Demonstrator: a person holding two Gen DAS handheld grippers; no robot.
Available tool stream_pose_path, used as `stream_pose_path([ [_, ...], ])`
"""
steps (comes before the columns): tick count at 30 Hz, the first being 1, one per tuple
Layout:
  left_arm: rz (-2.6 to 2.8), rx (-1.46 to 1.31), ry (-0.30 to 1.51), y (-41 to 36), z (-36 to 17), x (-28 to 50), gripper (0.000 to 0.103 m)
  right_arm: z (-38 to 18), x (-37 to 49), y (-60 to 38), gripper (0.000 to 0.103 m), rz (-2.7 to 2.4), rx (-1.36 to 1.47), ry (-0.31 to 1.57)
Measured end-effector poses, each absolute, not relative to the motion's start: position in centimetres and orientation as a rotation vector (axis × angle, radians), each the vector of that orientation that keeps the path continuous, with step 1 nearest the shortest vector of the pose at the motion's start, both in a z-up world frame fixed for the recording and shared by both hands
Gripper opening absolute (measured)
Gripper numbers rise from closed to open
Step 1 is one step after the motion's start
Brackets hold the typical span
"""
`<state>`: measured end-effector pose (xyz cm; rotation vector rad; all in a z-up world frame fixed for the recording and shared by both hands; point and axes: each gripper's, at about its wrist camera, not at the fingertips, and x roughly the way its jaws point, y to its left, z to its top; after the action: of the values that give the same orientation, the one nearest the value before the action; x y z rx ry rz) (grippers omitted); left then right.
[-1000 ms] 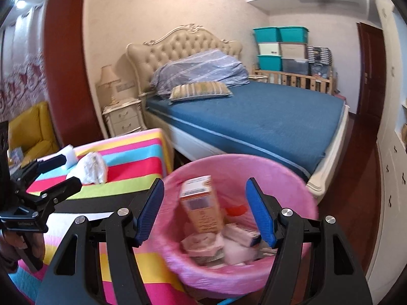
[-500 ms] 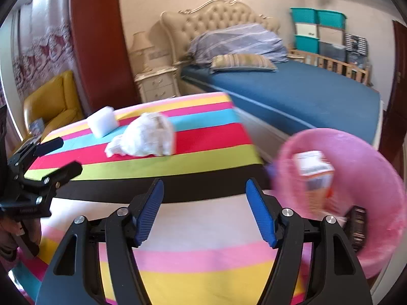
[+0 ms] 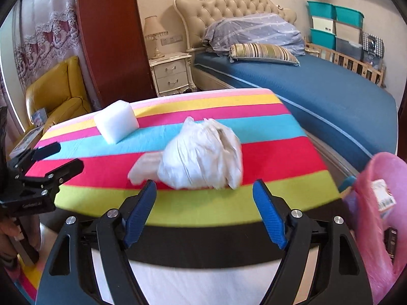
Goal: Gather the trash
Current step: 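Move both open tools back over the table, then grasp the white foam block with the left gripper while the right gripper grasps the plastic bag, then carry the foam block and plastic bag to the pink bin and open both grippers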
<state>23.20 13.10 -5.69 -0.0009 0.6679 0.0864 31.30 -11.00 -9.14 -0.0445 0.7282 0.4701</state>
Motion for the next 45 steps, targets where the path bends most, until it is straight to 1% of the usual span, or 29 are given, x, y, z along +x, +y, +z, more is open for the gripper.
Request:
stream_pose_path([
  [9,0.062,-0.041,0.684,14.8,-5.6,26.8,0.098,-10.1,34.3,-9.0,0.074,0.452,-0.014,0.792],
  [11,0.055,-0.045,0.684,14.9,-5.6,27.4,0.098,-10.2,34.4,-9.0,0.062,0.456,-0.016,0.796],
  [12,0.056,-0.044,0.681,15.0,-5.6,27.9,0.098,-10.2,34.5,-9.0,0.059,0.455,-0.016,0.798],
  [13,0.056,-0.043,0.68,15.1,-5.5,28.2,0.098,-10.2,34.4,-9.1,0.049,0.45,-0.016,0.798],
  [14,0.057,-0.042,0.681,15.2,-5.5,28.5,0.098,-10.2,34.4,-9.1,0.043,0.452,-0.015,0.796],
  [17,0.061,-0.033,0.682,15.3,-5.6,29.4,0.098,-10.1,34.1,-9.1,0.035,0.449,-0.024,0.786],
  [24,0.062,-0.02,0.751,15.7,-6.3,32.6,0.097,-10.3,34.1,-8.4,0.033,0.43,-0.066,0.79],
  [25,0.058,-0.025,0.77,15.7,-6.5,33.0,0.093,-10.3,34.1,-8.3,0.033,0.427,-0.072,0.789],
  [26,0.054,-0.028,0.784,15.8,-6.6,33.1,0.084,-10.4,34.1,-8.2,0.033,0.426,-0.074,0.789],
  [27,0.042,-0.026,0.802,15.7,-6.8,33.4,0.067,-10.4,34.1,-8.2,0.033,0.425,-0.076,0.79],
  [33,0.034,0.034,0.73,14.6,-6.1,31.7,0.065,-10.5,34.2,-8.1,0.033,0.424,-0.066,0.796],
  [45,0.096,-0.022,0.662,12.7,-5.2,25.9,0.066,-10.4,34.3,-8.1,0.032,0.414,-0.078,0.797],
])
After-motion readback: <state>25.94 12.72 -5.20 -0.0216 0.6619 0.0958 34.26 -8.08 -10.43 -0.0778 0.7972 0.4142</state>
